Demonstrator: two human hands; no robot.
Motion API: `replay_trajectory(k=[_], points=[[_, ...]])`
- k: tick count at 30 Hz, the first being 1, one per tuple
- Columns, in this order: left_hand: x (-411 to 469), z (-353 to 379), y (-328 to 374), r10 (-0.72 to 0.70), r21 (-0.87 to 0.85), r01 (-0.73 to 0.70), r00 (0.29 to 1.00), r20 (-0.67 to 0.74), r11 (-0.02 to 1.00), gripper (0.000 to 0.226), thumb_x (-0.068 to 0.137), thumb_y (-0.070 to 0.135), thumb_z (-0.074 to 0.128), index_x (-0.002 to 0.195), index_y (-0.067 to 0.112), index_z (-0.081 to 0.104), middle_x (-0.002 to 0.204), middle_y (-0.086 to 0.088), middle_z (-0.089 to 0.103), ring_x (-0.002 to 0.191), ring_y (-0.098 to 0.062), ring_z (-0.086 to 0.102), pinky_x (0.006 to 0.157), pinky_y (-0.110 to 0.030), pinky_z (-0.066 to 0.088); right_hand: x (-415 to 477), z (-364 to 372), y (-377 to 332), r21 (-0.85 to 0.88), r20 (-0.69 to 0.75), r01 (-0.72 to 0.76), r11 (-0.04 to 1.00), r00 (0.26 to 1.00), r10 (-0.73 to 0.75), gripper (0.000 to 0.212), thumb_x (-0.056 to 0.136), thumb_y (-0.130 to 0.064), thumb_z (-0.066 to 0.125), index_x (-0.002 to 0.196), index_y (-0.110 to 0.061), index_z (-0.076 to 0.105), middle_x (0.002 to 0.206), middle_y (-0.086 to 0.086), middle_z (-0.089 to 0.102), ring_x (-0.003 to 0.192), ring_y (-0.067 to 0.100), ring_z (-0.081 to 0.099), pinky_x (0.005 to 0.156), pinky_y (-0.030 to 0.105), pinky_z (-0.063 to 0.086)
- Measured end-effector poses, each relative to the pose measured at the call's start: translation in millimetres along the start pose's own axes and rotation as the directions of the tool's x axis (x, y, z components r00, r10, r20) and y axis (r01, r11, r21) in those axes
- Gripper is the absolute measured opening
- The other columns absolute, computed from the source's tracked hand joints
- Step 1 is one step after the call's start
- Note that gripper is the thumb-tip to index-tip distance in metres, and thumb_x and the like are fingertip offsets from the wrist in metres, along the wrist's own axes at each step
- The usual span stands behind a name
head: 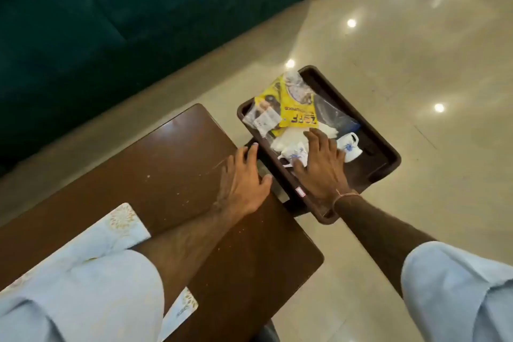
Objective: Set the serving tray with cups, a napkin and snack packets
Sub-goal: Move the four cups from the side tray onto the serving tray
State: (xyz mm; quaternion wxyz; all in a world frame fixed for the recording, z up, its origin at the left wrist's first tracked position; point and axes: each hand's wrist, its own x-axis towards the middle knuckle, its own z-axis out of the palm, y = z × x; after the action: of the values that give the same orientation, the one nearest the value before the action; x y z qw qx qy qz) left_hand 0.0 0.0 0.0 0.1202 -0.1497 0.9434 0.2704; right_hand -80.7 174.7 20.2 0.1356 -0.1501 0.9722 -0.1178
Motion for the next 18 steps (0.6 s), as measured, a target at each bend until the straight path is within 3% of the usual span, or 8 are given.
replay_trajectory(k=[3,5,8,12,18], points=[[28,18,32,0.094,0.054,-0.093,0.996,-0.007,0.994,0.053,0.089,0.050,0.049,0.132,0.019,0.049,0.132,-0.008,0.053,0.119,-0.028,0.047,0.098,-0.045,0.042,19,-6,31,-0.032,-0.047,-0.064,0.997,0.997,0.062,0.064,0.091,-0.047,0.054,0.144,-0.017,0.035,0.151,0.008,0.036,0.132,0.033,0.040,0.105,0.057,0.034],[46,29,49,0.116,0.078,-0.118,0.993,0.027,0.990,0.044,0.091,0.047,0.048,0.123,0.017,0.057,0.125,-0.009,0.059,0.115,-0.027,0.049,0.095,-0.045,0.040,33,-7,48,0.006,0.015,-0.115,0.993,0.993,0.115,0.064,0.091,-0.047,0.056,0.145,-0.019,0.036,0.148,0.012,0.040,0.128,0.035,0.048,0.103,0.056,0.040],[66,43,61,0.103,0.036,-0.104,0.994,0.026,0.994,0.040,0.091,0.044,0.052,0.122,0.018,0.054,0.119,-0.008,0.065,0.115,-0.028,0.053,0.094,-0.046,0.038,51,-2,61,0.084,0.139,-0.123,0.989,0.984,0.111,0.060,0.094,-0.046,0.053,0.147,-0.025,0.033,0.143,0.017,0.046,0.119,0.039,0.057,0.095,0.052,0.050],[83,59,65,0.048,-0.015,-0.047,0.998,0.037,0.999,0.047,0.089,0.045,0.060,0.127,0.020,0.049,0.113,-0.006,0.070,0.111,-0.028,0.061,0.097,-0.046,0.034,73,7,77,0.037,0.277,-0.121,0.992,0.955,0.106,0.052,0.094,-0.048,0.053,0.142,-0.028,0.044,0.132,0.017,0.053,0.116,0.038,0.057,0.097,0.046,0.049],[96,68,68,-0.015,0.036,0.012,0.996,0.083,0.999,0.036,0.086,0.046,0.066,0.113,0.023,0.059,0.109,-0.002,0.067,0.106,-0.025,0.060,0.091,-0.044,0.027,91,8,87,0.023,0.378,-0.087,0.996,0.923,0.072,0.053,0.085,-0.047,0.068,0.126,-0.018,0.049,0.118,0.015,0.065,0.100,0.030,0.060,0.084,0.038,0.050]])
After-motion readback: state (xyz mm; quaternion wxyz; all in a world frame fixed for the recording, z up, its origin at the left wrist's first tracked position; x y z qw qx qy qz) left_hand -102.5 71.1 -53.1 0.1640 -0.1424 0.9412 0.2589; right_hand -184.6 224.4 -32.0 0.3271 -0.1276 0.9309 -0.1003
